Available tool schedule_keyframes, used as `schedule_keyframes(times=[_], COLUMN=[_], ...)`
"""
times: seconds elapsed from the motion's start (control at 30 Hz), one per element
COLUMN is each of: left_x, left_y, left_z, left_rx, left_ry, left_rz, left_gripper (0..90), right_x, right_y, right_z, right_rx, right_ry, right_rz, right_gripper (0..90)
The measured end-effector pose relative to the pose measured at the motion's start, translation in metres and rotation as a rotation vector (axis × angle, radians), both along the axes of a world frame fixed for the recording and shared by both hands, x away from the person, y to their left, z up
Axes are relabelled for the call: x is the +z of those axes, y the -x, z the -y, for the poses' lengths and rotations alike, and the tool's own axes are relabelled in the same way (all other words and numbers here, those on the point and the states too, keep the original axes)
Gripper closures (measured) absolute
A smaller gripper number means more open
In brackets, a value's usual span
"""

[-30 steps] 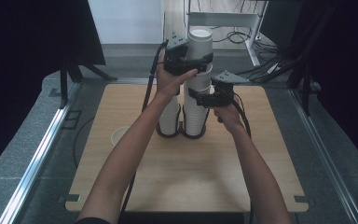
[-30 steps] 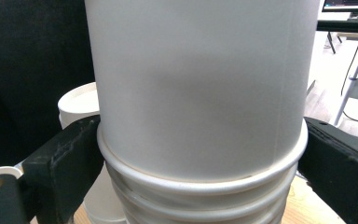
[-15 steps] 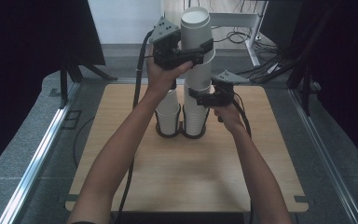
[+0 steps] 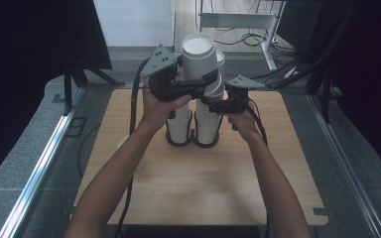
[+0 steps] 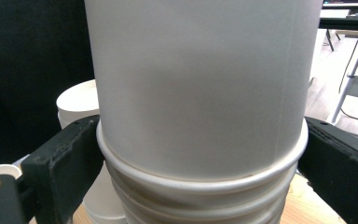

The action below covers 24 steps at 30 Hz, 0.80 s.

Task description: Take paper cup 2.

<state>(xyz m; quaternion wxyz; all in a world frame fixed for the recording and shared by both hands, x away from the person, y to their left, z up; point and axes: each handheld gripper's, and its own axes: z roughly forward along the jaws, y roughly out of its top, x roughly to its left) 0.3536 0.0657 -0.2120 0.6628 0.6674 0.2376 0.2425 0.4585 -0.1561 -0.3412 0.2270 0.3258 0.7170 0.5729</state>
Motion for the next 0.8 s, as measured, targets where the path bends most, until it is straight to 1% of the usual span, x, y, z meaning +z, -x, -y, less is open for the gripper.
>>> schedule_keyframes(times=[0.03,0.07,0.1,0.17,0.2,0.33,0.43,0.47,0.5,0.53,0.57,0.6,0.63,0.67,0.77,0.8], left_x=[0.0,-0.003,-0.005,-0.011,-0.017,-0.025,-0.032,-0.035,-0.038,-0.042,-0.042,-0.044,-0.046,-0.05,-0.058,-0.066], left_y=[0.0,0.003,0.005,0.01,0.015,0.02,0.026,0.029,0.032,0.039,0.039,0.043,0.045,0.051,0.06,0.066], left_z=[0.0,-0.002,-0.003,-0.005,-0.008,-0.012,-0.018,-0.022,-0.025,-0.031,-0.031,-0.033,-0.035,-0.037,-0.04,-0.041], left_rx=[0.0,0.0,-0.003,-0.009,-0.02,-0.026,-0.034,-0.036,-0.034,-0.037,-0.037,-0.029,-0.024,-0.013,-0.002,-0.006], left_ry=[0.0,-0.001,0.0,-0.001,0.007,0.014,0.038,0.048,0.06,0.072,0.072,0.063,0.056,0.041,0.014,0.013], left_rz=[0.0,-0.003,-0.005,-0.007,-0.019,-0.031,-0.047,-0.062,-0.075,-0.079,-0.079,-0.073,-0.067,-0.064,-0.059,-0.064], left_gripper=[16.8,16.8,16.8,16.8,16.8,16.8,16.8,16.7,16.7,16.7,16.7,16.7,16.7,16.7,16.7,16.7], right_x=[0.0,0.0,0.0,-0.001,-0.001,-0.001,-0.002,-0.002,-0.002,-0.001,-0.001,-0.001,-0.001,0.0,-0.002,-0.003], right_y=[0.0,0.0,0.0,0.001,0.001,0.003,0.005,0.005,0.007,0.01,0.01,0.014,0.014,0.015,0.021,0.026], right_z=[0.0,0.0,0.0,-0.001,-0.001,0.001,0.003,0.004,0.004,0.006,0.006,0.008,0.008,0.009,0.013,0.016], right_rx=[0.0,-0.005,-0.005,-0.012,-0.02,-0.027,-0.03,-0.03,-0.033,-0.039,-0.039,-0.039,-0.039,-0.04,-0.047,-0.056], right_ry=[0.0,0.013,0.013,0.026,0.029,0.011,0.009,0.01,0.013,0.024,0.024,0.023,0.023,0.023,0.008,-0.003], right_rz=[0.0,0.006,0.006,0.01,0.006,0.005,0.008,0.009,0.012,0.021,0.021,0.025,0.025,0.028,0.034,0.035], right_gripper=[3.8,3.8,3.8,4.3,4.5,5.5,6.5,7.1,7.9,9.6,9.6,9.7,9.7,9.7,9.5,9.5])
